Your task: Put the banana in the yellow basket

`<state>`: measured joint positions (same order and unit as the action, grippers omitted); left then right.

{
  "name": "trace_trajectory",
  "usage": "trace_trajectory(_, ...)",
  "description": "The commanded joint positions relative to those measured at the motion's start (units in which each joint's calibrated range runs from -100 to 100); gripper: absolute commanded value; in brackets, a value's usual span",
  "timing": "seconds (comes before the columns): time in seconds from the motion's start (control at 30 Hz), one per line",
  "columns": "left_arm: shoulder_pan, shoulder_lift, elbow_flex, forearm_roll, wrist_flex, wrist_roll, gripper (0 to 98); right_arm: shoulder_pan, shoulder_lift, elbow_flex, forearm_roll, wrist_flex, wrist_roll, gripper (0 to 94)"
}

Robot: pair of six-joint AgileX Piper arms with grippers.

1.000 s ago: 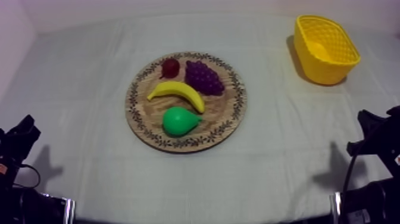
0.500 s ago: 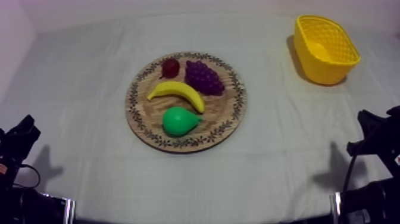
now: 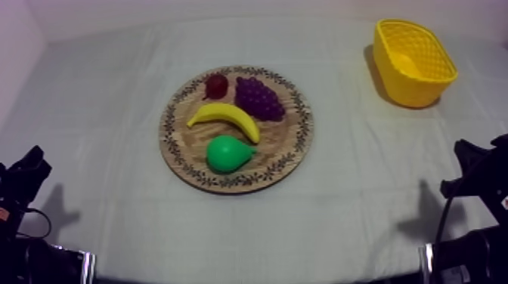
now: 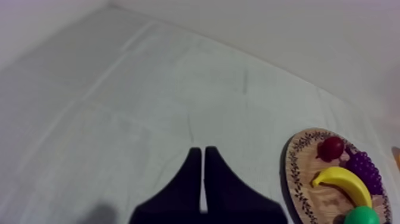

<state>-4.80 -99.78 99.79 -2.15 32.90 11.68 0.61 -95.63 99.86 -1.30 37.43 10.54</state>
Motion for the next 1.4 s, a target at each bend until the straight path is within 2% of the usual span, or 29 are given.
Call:
trace_trajectory(0.0, -0.01, -0.05, -0.01, -0.03, 0.0, 0.02, 0.1, 0.0, -0.04, 0.03, 0.01, -0.01, -0.02, 0.7)
trace_trajectory(0.73, -0.01, -0.05, -0.01, -0.03, 0.0, 0.02, 0.1, -0.02, -0.04, 0.03, 0.01, -0.01, -0.02, 0.7)
trace_trajectory(0.97, -0.01, -0.05, -0.01, -0.03, 0.0, 0.02, 0.1, -0.12, -0.04, 0.03, 0.01, -0.01, -1.15, 0.7)
trace_trajectory(1.2, -0.01, -0.05, -0.01, -0.03, 0.0, 0.01, 0.1, -0.54, 1.87, -1.33, -0.89, -0.45, 2.16, 0.7)
trace_trajectory(1.37, -0.01, -0.05, -0.01, -0.03, 0.0, 0.01, 0.1, -1.31, 8.22, -8.49, -2.82, -0.13, 4.71, 0.7)
